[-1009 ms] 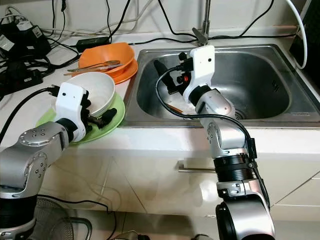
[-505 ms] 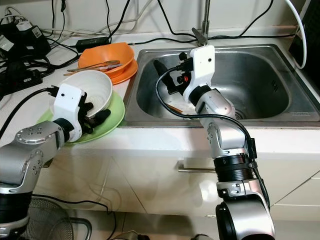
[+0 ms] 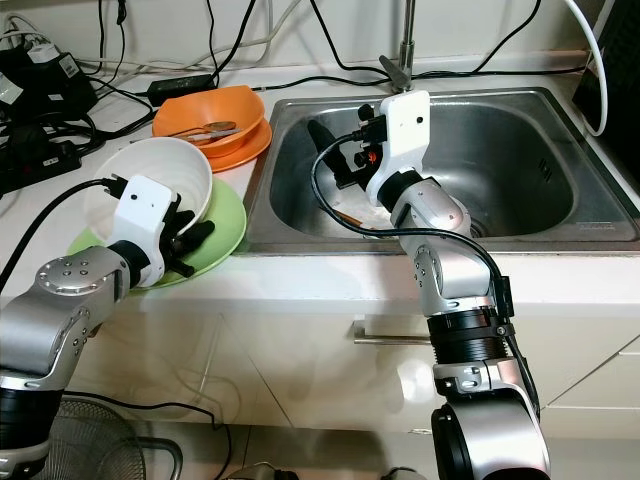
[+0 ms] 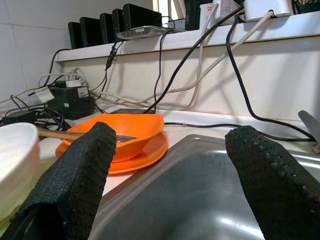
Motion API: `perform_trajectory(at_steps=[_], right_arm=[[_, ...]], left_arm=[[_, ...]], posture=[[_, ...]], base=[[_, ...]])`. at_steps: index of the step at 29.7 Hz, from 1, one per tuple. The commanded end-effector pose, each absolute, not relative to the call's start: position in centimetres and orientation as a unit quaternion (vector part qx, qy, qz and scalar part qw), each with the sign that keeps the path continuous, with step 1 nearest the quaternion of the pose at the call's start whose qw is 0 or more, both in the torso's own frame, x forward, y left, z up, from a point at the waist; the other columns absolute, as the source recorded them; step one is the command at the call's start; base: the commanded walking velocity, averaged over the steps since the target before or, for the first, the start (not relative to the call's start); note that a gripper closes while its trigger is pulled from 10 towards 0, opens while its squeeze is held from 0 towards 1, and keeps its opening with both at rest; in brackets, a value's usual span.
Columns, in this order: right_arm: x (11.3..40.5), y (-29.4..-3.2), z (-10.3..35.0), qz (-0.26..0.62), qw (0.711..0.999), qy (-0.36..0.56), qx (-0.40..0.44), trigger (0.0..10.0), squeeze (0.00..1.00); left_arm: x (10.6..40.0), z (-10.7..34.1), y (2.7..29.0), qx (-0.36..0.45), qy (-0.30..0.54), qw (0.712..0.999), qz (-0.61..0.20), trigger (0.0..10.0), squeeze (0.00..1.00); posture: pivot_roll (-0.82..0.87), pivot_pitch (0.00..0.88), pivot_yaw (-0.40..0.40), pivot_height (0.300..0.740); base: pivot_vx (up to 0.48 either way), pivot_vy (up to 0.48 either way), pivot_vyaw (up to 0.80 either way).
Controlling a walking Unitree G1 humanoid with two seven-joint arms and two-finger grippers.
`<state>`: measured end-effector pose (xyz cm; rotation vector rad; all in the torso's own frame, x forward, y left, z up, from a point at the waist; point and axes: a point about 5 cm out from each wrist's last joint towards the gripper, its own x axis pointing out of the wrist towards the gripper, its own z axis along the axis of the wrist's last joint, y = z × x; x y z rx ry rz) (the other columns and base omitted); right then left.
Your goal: Kitchen organization
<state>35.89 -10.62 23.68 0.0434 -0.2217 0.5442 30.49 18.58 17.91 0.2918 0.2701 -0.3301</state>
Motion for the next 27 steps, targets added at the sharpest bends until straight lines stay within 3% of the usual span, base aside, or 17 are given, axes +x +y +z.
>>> perform_trajectory(at_steps=[1,10,17,23,27], right_arm=[[36.0,-10.5,23.8,0.273,0.956,-0.109,0.024,10.0,0.0],[36.0,-10.5,23.7,0.275,0.955,-0.105,0.035,10.0,0.0],[36.1,-10.3,23.3,0.282,0.953,-0.079,0.071,10.0,0.0],[36.4,-10.6,23.6,0.271,0.954,-0.082,0.097,10.0,0.0],[36.5,-10.9,24.2,0.267,0.953,-0.085,0.116,10.0,0.0]], left_arm=[[30.4,17.4,18.9,0.157,0.14,0.964,-0.161,0.0,0.0],[30.8,17.6,18.6,0.185,0.101,0.965,-0.154,0.0,0.0],[31.2,18.5,17.4,0.242,0.004,0.961,-0.136,0.0,0.0],[31.5,18.0,16.2,0.311,-0.049,0.94,-0.132,0.0,0.0],[31.6,17.6,15.4,0.414,-0.097,0.896,-0.13,0.0,0.0]], posture=[[-0.01,0.044,0.118,0.74],[-0.01,0.042,0.119,0.74],[0.0,0.04,0.116,0.74],[-0.01,0.034,0.116,0.74],[-0.01,0.03,0.117,0.74]], base=[[0.0,0.0,0.0],[0.0,0.0,0.0],[0.0,0.0,0.0],[0.0,0.0,0.0],[0.0,0.0,0.0]])
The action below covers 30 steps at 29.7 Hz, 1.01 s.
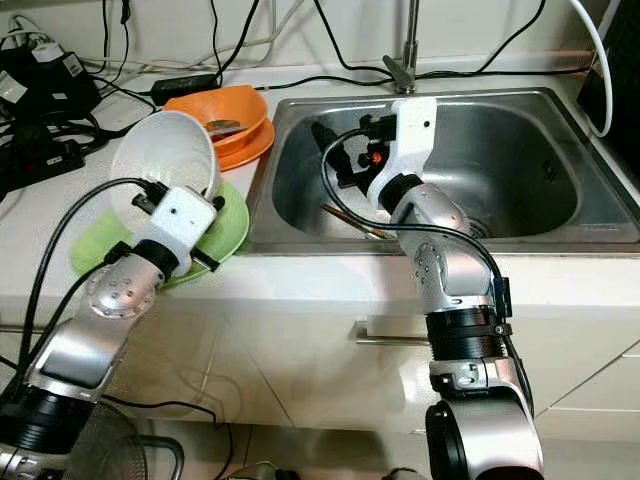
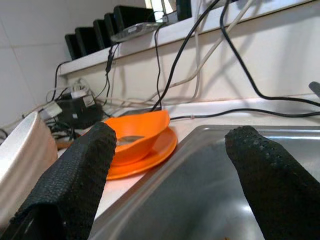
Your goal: Kitchen organization
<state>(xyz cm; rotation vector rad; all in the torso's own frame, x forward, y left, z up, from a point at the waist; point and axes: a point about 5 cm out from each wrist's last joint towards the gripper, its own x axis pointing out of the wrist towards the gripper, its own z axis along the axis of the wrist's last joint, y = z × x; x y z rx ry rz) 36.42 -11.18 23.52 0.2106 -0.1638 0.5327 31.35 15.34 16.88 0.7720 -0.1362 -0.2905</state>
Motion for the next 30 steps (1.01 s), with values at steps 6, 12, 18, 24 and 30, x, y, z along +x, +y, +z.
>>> perform_trajectory(at_steps=[6,12,18,24,30], right_arm=[[36.3,-10.6,25.0,0.293,0.942,-0.084,0.14,10.0,0.0],[35.7,-10.0,25.2,0.345,0.927,-0.065,0.13,10.0,0.0],[34.6,-9.1,25.1,0.407,0.903,-0.047,0.128,10.0,0.0],[33.8,-8.5,24.9,0.447,0.886,-0.033,0.12,10.0,0.0],[34.5,-8.8,24.1,0.423,0.9,-0.013,0.107,10.0,0.0]], left_arm=[[31.6,15.8,14.4,0.5,-0.111,0.841,-0.177,0.0,0.0],[32.0,15.4,13.6,0.534,-0.135,0.81,-0.201,0.0,0.0],[32.8,15.9,12.9,0.544,-0.158,0.799,-0.202,0.0,0.0],[33.2,15.8,11.9,0.543,-0.168,0.795,-0.211,0.0,0.0],[33.0,17.4,9.6,0.535,-0.228,0.787,-0.206,0.0,0.0]], posture=[[-0.01,0.025,0.118,0.74],[-0.01,0.023,0.122,0.74],[-0.02,0.022,0.124,0.74],[-0.02,0.02,0.124,0.74],[-0.02,0.023,0.123,0.74]], base=[[0.0,0.0,0.0],[0.0,0.0,0.0],[0.0,0.0,0.0],[0.0,0.0,0.0],[0.0,0.0,0.0]])
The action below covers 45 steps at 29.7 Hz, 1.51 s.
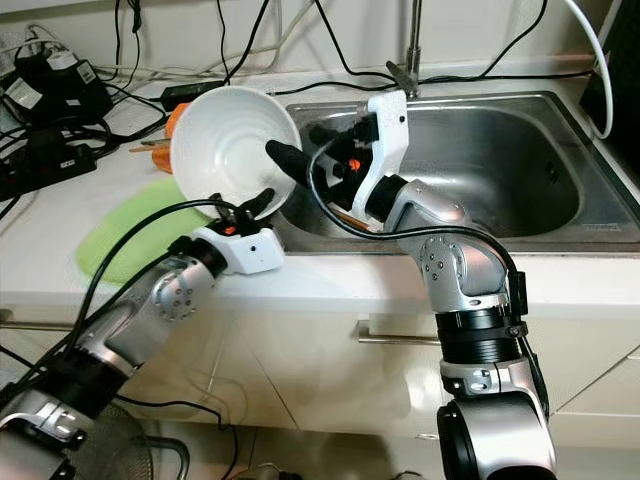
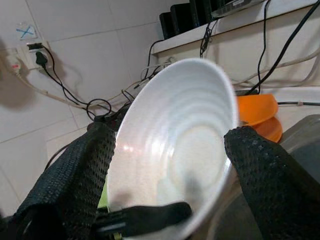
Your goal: Kitchen organization
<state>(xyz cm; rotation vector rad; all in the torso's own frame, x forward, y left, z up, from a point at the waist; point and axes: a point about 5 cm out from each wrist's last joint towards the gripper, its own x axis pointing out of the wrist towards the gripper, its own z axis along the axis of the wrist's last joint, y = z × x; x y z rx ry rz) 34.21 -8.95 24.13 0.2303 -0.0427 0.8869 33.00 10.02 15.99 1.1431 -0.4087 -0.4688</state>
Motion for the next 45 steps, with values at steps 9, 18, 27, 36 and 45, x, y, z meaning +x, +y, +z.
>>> perform_trajectory(at_steps=[9,18,27,36,45], right_arm=[[35.7,-9.3,24.2,0.371,0.923,-0.006,0.105,10.0,0.0],[36.6,-9.7,25.0,0.332,0.937,-0.023,0.107,3.8,0.0],[36.9,-9.8,25.3,0.304,0.949,-0.004,0.087,0.0,0.0],[36.9,-10.3,24.7,0.289,0.954,0.021,0.077,0.0,0.0],[36.5,-10.3,23.7,0.304,0.949,0.045,0.067,0.0,0.0]], left_arm=[[32.4,18.3,8.1,0.52,-0.272,0.784,-0.202,0.0,0.0],[31.9,17.6,7.4,0.517,-0.272,0.782,-0.217,0.0,0.0],[31.9,16.9,8.0,0.529,-0.258,0.78,-0.213,0.0,0.0],[32.6,16.9,9.4,0.544,-0.246,0.78,-0.189,0.0,0.0],[32.8,16.9,9.5,0.552,-0.245,0.774,-0.189,0.0,0.0]], posture=[[-0.01,0.025,0.125,0.74],[-0.01,0.03,0.125,0.74],[-0.01,0.034,0.125,0.74],[-0.02,0.033,0.127,0.74],[-0.02,0.035,0.126,0.74]], base=[[0.0,0.0,0.0],[0.0,0.0,0.0],[0.0,0.0,0.0],[0.0,0.0,0.0],[0.0,0.0,0.0]])
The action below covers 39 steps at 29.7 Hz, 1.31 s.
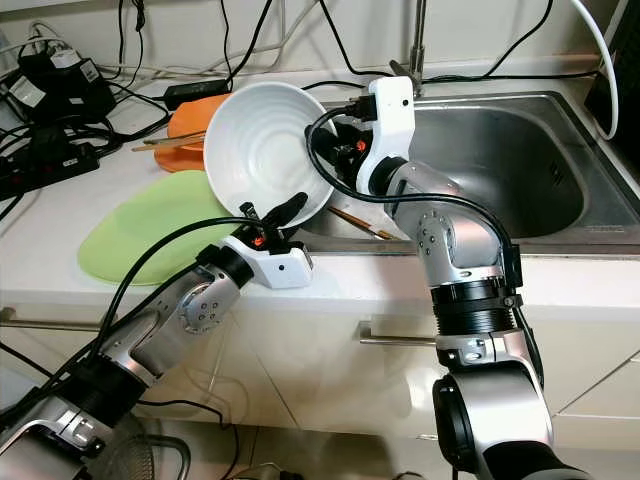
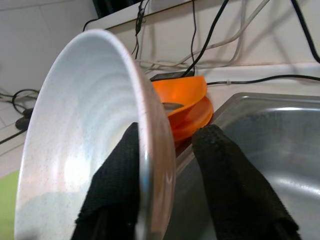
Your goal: Kitchen organization
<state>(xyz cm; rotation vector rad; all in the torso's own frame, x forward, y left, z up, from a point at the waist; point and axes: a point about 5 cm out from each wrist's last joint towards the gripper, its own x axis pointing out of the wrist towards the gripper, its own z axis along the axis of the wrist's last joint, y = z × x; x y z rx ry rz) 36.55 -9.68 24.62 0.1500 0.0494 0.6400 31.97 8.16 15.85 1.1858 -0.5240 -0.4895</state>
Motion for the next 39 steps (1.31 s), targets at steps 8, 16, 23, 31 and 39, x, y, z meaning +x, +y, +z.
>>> perform_trajectory(at_steps=[8,16,23,31,39], right_arm=[[36.3,-10.9,23.2,0.317,0.945,0.059,0.054,0.0,0.0],[36.3,-11.1,22.9,0.313,0.946,0.066,0.053,0.0,0.0],[36.4,-11.0,22.7,0.304,0.948,0.068,0.057,0.0,0.0],[36.3,-10.9,22.9,0.305,0.948,0.063,0.069,0.0,0.0],[36.3,-10.9,22.7,0.295,0.95,0.063,0.084,0.0,0.0]], left_arm=[[32.6,16.5,9.8,0.562,-0.243,0.766,-0.197,0.0,0.0],[32.5,16.9,9.8,0.564,-0.252,0.762,-0.193,0.0,0.0],[32.5,16.9,9.8,0.567,-0.254,0.762,-0.184,5.4,0.05],[32.5,17.2,9.8,0.551,-0.263,0.773,-0.174,10.0,1.0],[31.8,18.2,9.2,0.517,-0.308,0.78,-0.171,10.0,1.0]], posture=[[-0.02,0.036,0.123,0.74],[-0.01,0.037,0.123,0.74],[-0.02,0.038,0.123,0.74],[-0.02,0.034,0.124,0.74],[-0.02,0.034,0.124,0.74]], base=[[0.0,0.0,0.0],[0.0,0.0,0.0],[0.0,0.0,0.0],[0.0,0.0,0.0],[0.0,0.0,0.0]])
